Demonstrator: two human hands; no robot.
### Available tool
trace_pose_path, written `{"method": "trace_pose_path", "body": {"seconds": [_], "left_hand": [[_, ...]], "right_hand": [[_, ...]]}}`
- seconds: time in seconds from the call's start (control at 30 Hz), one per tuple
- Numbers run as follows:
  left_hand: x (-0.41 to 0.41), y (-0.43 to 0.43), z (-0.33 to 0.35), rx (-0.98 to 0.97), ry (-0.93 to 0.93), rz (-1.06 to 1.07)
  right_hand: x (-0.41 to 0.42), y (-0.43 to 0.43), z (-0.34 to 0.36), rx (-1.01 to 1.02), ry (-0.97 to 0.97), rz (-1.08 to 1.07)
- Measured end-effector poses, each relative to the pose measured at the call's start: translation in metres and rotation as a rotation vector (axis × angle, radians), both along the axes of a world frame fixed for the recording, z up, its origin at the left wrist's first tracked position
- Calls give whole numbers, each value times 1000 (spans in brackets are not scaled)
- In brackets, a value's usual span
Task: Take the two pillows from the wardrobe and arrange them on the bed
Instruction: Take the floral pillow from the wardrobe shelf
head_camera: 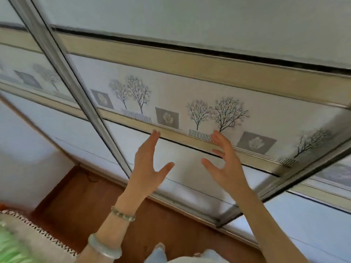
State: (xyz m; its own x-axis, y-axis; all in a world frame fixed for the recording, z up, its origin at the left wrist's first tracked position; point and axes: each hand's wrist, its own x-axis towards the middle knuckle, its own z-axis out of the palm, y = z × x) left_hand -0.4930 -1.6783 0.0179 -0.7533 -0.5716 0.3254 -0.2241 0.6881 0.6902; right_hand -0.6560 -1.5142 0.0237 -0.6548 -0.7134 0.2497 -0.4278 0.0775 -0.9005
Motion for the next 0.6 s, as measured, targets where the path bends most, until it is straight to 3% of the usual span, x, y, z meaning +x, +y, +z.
{"method": "trace_pose_path", "body": {"seconds": [0.13,0.4,0.5,0.6], "left_hand": [[-17,-32,8,-360,-26,-149],[-96,-31,23,-856,236,-418],[-130,-21,18,-1053,264,-392],[-151,-22,5,-1160,259,-333]], "right_hand": [[9,5,12,88,236,-221],[-27,52,52,365,998,-597],[-43,66,62,508,1089,-702],[-50,65,62,597,1046,-723]]}}
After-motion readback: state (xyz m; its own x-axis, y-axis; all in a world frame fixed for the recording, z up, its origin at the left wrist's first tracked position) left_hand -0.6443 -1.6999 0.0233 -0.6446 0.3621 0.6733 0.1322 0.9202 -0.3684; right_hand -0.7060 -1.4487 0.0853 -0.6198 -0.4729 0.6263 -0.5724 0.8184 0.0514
